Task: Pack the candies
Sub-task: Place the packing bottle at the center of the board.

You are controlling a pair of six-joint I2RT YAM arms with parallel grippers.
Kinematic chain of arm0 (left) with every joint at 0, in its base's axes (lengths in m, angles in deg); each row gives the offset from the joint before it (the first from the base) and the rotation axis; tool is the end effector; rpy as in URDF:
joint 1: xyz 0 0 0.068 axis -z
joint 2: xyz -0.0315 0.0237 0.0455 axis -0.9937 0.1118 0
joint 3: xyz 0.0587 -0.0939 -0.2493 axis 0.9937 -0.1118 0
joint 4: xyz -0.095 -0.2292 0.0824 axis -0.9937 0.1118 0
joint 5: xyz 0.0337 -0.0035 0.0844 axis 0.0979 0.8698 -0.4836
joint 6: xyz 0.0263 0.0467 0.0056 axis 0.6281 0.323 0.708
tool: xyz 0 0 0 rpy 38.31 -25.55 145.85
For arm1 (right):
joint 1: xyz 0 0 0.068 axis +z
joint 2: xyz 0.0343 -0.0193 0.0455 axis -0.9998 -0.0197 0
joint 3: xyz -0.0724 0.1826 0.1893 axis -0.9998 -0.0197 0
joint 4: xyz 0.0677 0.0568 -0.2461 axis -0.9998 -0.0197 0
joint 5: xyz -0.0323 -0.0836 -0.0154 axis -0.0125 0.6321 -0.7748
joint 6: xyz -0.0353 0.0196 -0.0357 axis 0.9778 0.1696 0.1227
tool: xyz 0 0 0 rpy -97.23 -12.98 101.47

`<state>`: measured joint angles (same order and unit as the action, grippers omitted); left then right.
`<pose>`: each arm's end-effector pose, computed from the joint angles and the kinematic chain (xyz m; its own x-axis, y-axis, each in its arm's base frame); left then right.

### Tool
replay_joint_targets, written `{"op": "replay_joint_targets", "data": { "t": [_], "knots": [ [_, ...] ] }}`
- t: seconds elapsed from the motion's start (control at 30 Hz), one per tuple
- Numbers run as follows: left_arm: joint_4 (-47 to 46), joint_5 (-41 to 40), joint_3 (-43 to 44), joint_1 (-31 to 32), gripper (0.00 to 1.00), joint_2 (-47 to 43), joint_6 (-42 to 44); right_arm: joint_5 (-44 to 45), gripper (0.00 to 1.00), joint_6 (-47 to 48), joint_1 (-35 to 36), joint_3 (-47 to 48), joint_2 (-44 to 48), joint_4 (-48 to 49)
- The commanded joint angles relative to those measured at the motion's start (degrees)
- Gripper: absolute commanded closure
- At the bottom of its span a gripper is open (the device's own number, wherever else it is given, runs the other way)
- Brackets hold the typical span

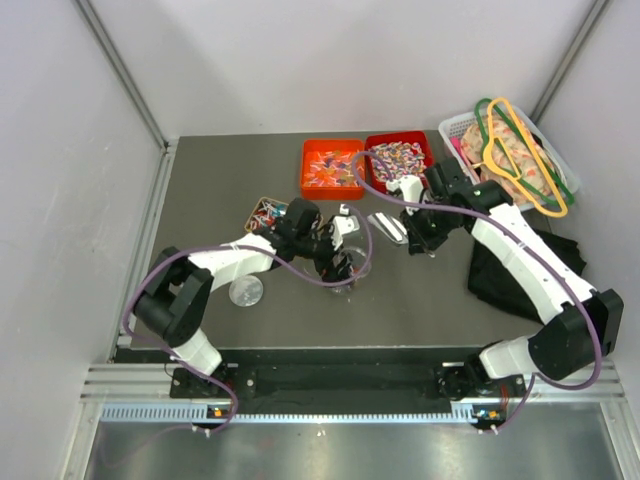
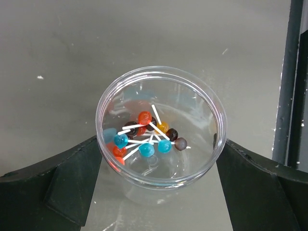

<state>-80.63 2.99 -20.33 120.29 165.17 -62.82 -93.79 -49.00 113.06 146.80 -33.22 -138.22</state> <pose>0.2615 -0.2229 0.2015 -0.2709 0.5022 -0.8212 0.9598 0.2060 -0.1907 0.2382 0.1170 0.3230 -0.6567 -0.5764 -0.4863 -0.6993 0.7069 0.1066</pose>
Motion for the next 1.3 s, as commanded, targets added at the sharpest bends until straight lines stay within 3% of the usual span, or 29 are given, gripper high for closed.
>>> {"op": "replay_joint_targets", "data": {
  "t": [0.0,0.2,0.5,0.77,1.27],
  "knots": [
    [-12.47,4.5,-5.82,-1.55,0.01,-3.29,-1.59,-1.1,1.0,0.51,-0.19,-0.55,2.3,0.68],
    [-11.78,9.07,-6.17,-1.47,0.01,-0.48,-0.56,-2.24,1.0,0.95,-0.28,-1.96,3.17,0.5],
    [-15.55,3.37,-11.26,-1.46,0.01,-2.5,3.67,-10.06,1.0,3.41,2.79,0.76,0.02,-4.41],
    [-25.75,-12.53,-14.61,-0.33,0.01,-3.11,-0.64,-8.57,1.0,5.08,8.85,2.96,-4.29,-7.14],
    [-24.09,-12.73,-14.26,-0.32,0.01,-4.87,-0.03,1.17,1.0,2.18,10.09,4.99,-7.99,-5.04]
  ]
}}
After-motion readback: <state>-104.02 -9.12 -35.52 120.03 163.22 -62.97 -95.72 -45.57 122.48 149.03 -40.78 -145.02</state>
